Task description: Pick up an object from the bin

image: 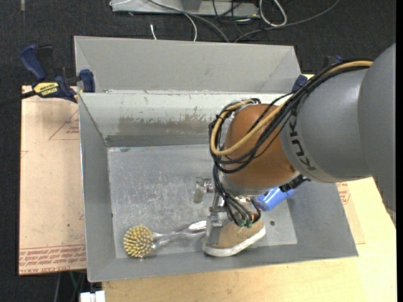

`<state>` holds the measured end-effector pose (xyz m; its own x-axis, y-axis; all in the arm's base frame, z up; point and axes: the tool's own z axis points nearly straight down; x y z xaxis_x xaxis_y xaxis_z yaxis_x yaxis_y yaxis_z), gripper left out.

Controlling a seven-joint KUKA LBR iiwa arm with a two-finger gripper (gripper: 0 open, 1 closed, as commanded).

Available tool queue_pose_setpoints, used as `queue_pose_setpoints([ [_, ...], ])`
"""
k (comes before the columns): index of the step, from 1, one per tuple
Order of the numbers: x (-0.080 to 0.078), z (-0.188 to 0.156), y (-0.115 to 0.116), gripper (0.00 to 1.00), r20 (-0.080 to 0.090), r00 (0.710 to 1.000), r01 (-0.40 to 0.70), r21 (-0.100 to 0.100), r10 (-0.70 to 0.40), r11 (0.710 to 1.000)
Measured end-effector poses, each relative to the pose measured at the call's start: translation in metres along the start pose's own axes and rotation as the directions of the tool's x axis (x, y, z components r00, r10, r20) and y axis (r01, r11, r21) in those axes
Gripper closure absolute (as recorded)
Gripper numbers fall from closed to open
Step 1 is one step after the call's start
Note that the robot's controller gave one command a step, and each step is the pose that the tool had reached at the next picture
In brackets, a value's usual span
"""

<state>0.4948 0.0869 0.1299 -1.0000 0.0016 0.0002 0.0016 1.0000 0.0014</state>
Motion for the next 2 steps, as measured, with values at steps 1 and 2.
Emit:
queue_pose_setpoints([
  [1, 0.000, 0.000, 0.000, 0.00, 0.000, 1.000, 0.000, 0.000, 0.000, 1.000],
  [2, 0.010, 0.056, 0.058, 0.00, 0.008, 0.999, -0.047, -0.003, 0.047, 0.999],
])
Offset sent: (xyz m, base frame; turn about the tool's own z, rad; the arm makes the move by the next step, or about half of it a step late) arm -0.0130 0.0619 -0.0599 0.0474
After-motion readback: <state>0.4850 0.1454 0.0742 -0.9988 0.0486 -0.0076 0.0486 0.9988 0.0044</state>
